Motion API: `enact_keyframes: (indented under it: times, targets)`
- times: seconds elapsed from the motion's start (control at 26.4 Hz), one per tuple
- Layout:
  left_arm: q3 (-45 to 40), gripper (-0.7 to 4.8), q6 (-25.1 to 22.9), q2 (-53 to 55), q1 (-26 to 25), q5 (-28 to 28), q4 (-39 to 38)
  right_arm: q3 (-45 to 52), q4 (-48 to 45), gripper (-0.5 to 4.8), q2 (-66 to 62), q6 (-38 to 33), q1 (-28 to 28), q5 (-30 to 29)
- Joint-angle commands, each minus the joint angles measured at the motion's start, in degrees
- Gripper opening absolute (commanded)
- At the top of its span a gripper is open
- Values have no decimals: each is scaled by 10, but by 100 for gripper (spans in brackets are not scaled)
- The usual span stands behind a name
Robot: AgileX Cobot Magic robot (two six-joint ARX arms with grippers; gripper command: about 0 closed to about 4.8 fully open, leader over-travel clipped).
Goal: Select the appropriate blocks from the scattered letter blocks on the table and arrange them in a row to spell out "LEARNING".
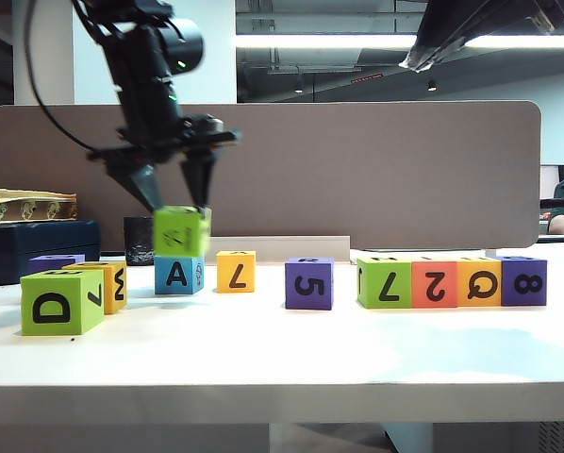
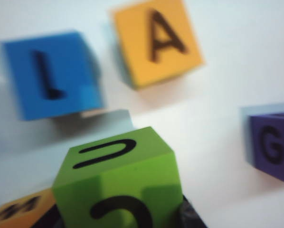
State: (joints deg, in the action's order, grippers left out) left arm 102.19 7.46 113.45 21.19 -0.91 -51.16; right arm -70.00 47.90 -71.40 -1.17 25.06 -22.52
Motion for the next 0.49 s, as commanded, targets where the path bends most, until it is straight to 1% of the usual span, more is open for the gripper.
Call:
enact_keyframes:
  times: [0.04,0.11,0.15,0.49]
  targets:
    - [1,241,-22,-20,-29,47,-5,-2,-5,-1,2,2,1,-1]
    - [1,241,-30,-21,-51,63,-11,-2,-4,-1,2,2,1,-1]
    - [1,241,-30,-20,-67,62,-15,-2,-2,-1,2,2,1,-1]
    - [1,241,-30,-20,-147,58,-21,-2,-2,-1,2,2,1,-1]
